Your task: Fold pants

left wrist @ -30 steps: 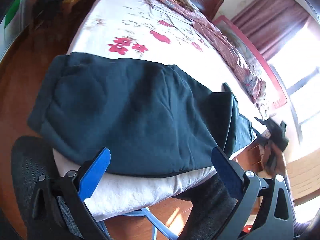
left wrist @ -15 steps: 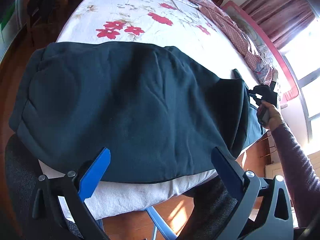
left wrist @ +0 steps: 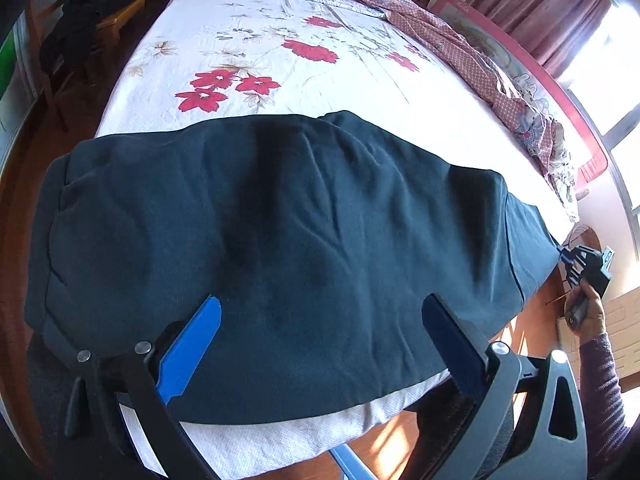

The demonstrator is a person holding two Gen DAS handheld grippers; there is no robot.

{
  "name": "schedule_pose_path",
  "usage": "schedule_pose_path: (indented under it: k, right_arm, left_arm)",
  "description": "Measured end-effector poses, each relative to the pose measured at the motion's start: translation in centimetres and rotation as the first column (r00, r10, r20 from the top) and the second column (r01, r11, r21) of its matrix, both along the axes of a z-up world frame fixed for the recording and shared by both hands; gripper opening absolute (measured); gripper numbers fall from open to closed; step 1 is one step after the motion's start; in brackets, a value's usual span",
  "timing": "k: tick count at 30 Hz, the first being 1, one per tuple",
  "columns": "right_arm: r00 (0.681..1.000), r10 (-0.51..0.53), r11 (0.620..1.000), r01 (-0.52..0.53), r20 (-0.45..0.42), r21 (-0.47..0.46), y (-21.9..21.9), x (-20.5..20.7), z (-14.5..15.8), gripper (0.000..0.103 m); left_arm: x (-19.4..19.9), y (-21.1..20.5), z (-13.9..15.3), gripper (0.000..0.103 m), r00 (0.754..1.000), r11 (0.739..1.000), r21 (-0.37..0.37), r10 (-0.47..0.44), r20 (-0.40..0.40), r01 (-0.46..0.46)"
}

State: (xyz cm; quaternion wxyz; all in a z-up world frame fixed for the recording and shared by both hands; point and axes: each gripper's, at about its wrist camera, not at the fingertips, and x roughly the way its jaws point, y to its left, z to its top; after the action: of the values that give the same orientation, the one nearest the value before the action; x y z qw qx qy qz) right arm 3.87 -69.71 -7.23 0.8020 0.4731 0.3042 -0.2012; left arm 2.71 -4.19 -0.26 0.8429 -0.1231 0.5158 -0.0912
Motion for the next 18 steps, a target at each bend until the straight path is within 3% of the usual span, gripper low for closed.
schedule_pose_path:
  k: [3,6,7,9,10,11,12,14,16,17,18]
  right_arm:
    - [1.000,-0.022,1.000,0.022,0.018,0.016,0.2,-0.9,-1.5,0.004]
    - [0.999,-0.038,0.999,0.039,0.020,-0.033,0.8,-1.6,0.0,0.004]
    - [1.000,-0.027,0.997,0.028,0.017,-0.066,0.9,-1.5,0.6,0.004]
    - [0.997,0.010,0.997,-0.016,-0.078,-0.073,0.8,-0.6,-0.1,0.004]
    - [0.991,0.046,0.998,-0.050,-0.128,-0.027,0.5,-0.3,-1.3,0.010]
    - [0.985,0.043,0.999,-0.045,-0.165,-0.011,0.2,-0.4,-1.5,0.022]
    - [0.974,-0.006,0.998,-0.009,-0.228,-0.062,0.3,-1.0,-0.5,0.035]
    - [0.982,-0.020,0.983,-0.015,-0.187,-0.183,1.9,-2.1,3.1,0.041]
    - [0.988,0.100,0.959,-0.127,-0.116,-0.253,5.1,-1.6,6.7,0.041]
    - [0.972,0.226,0.939,-0.235,-0.065,-0.253,7.2,-0.3,8.1,0.041]
    - [0.929,0.369,0.900,-0.366,-0.030,-0.237,9.7,1.4,9.2,0.041]
  left_arm:
    - [0.4,-0.1,-0.5,0.101,0.999,0.996,0.084,-0.020,0.035,0.017]
    - [1.0,0.6,-1.1,0.101,0.998,0.986,0.169,-0.003,0.066,-0.008]
    - [1.2,1.0,-1.3,0.101,0.998,0.985,0.174,0.011,0.064,-0.022]
    - [1.6,2.4,-2.0,0.101,0.997,0.986,0.149,0.063,0.049,-0.070]
    - [1.7,3.0,-2.3,0.101,0.996,0.988,0.131,0.079,0.042,-0.084]
    - [1.7,3.3,-2.5,0.101,0.995,0.987,0.129,0.088,0.036,-0.092]
    - [1.7,3.5,-2.4,0.101,0.995,0.987,0.128,0.088,0.036,-0.092]
    - [1.5,3.9,-1.8,0.101,0.996,0.989,0.128,0.068,0.058,-0.075]
    - [1.4,4.7,-0.7,0.101,0.993,0.987,0.148,0.044,0.111,-0.060]
    - [1.3,5.3,-0.1,0.101,0.989,0.985,0.165,0.036,0.142,-0.059]
    - [1.5,6.1,0.4,0.101,0.985,0.982,0.178,0.031,0.170,-0.062]
